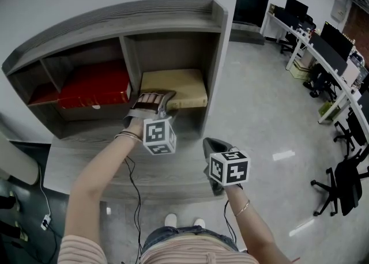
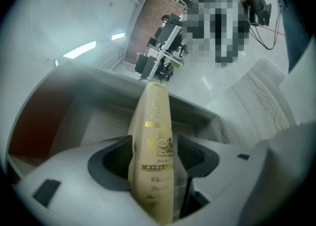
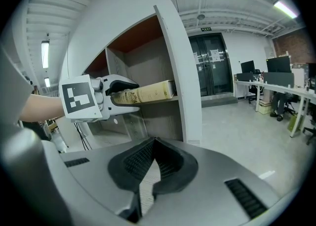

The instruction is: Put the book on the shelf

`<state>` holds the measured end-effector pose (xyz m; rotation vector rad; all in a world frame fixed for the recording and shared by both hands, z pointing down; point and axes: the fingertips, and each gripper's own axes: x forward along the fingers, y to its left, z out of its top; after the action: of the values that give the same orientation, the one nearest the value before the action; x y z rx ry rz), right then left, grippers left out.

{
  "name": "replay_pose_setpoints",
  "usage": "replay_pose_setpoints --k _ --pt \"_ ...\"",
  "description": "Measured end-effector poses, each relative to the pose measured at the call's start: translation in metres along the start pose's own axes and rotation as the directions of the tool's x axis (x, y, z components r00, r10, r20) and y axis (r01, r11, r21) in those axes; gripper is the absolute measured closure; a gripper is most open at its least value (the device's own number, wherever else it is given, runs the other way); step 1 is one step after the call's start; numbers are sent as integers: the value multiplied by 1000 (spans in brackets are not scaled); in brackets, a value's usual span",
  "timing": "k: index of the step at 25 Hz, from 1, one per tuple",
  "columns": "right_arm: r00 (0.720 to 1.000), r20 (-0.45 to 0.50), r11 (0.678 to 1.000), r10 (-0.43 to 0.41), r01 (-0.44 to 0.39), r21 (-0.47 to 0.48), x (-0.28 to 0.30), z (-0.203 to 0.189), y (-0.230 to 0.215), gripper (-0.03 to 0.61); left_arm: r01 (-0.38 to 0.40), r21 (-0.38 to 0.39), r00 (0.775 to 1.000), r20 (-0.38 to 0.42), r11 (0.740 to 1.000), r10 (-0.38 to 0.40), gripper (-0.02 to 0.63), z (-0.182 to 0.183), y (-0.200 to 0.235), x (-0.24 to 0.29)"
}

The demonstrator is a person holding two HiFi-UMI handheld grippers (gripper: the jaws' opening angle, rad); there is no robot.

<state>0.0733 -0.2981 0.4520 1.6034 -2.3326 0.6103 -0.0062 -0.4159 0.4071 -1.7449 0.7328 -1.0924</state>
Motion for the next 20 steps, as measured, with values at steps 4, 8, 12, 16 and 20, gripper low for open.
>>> replay_pose_setpoints --k 4,8,12,16,20 --pt "1000 1 1000 -3 3 3 -3 -1 -2 569 -18 -100 1000 14 995 20 344 1 9 -10" --pt "1000 -4 1000 0 0 3 -7 -4 -1 569 -19 -212 998 54 977 32 344 5 12 -23" --pt "1000 1 1000 9 -9 -6 -9 -3 2 569 -7 -307 995 89 952 36 344 15 13 -40" --pt "1000 2 1000 20 -20 -18 -10 -4 7 570 1 -410 993 108 912 47 344 23 16 -56" --pt "999 0 999 38 -38 -28 -13 -4 13 569 3 -533 994 93 846 55 356 26 19 -71"
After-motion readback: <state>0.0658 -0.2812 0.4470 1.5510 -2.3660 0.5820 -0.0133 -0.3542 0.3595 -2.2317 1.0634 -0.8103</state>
